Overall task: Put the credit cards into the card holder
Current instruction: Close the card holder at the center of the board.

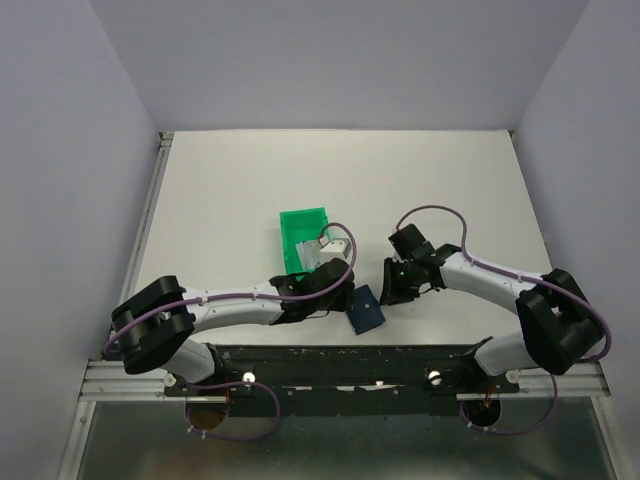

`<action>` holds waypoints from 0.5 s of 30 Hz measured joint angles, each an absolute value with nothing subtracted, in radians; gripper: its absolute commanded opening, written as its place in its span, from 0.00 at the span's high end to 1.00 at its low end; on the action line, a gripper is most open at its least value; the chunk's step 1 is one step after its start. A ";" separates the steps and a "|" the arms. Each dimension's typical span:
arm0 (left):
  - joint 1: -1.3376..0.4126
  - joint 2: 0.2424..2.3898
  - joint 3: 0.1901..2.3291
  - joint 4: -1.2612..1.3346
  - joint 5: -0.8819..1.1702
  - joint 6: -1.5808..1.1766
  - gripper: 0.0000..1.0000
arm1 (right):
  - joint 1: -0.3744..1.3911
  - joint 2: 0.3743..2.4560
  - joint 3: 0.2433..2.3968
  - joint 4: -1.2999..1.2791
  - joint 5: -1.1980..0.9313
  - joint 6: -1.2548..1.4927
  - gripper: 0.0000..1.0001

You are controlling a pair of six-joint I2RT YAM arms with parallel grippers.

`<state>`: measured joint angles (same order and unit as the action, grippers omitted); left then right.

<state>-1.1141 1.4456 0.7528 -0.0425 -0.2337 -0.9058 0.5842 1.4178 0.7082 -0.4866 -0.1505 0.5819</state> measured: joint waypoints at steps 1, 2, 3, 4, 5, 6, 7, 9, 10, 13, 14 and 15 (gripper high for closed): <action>-1.112 1.446 0.749 -0.044 -0.234 -0.906 1.00 | 0.597 1.420 0.708 -0.480 -0.163 0.582 0.67; -1.112 1.446 0.748 -0.045 -0.234 -0.906 1.00 | 0.607 1.422 0.707 -0.472 -0.177 0.583 0.67; -1.110 1.446 0.746 -0.046 -0.234 -0.906 1.00 | 0.616 1.422 0.706 -0.464 -0.189 0.585 0.67; -1.108 1.446 0.744 -0.047 -0.234 -0.906 1.00 | 0.622 1.421 0.705 -0.458 -0.201 0.587 0.67; -1.108 1.446 0.743 -0.047 -0.234 -0.906 1.00 | 0.628 1.421 0.704 -0.453 -0.208 0.588 0.67; -1.107 1.446 0.741 -0.047 -0.234 -0.906 1.00 | 0.630 1.420 0.701 -0.450 -0.212 0.591 0.67; -1.106 1.446 0.740 -0.047 -0.234 -0.906 1.00 | 0.631 1.415 0.698 -0.451 -0.211 0.594 0.67; -1.106 1.446 0.737 -0.048 -0.233 -0.906 1.00 | 0.631 1.396 0.693 -0.458 -0.203 0.598 0.67; -1.106 1.446 0.736 -0.048 -0.231 -0.906 1.00 | 0.631 1.380 0.691 -0.464 -0.194 0.599 0.67; -1.106 1.454 0.736 -0.044 -0.223 -0.908 1.00 | 0.631 1.316 0.686 -0.471 -0.164 0.602 0.67; -1.106 1.461 0.736 -0.043 -0.219 -0.909 1.00 | 0.631 1.292 0.684 -0.472 -0.154 0.602 0.67; -1.106 1.468 0.736 -0.042 -0.216 -0.910 1.00 | 0.631 1.269 0.681 -0.472 -0.145 0.602 0.67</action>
<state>-1.1061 1.4677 0.7361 -0.0422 -0.2157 -0.9096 0.6312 1.2694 0.6807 -0.4717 -0.1452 0.6018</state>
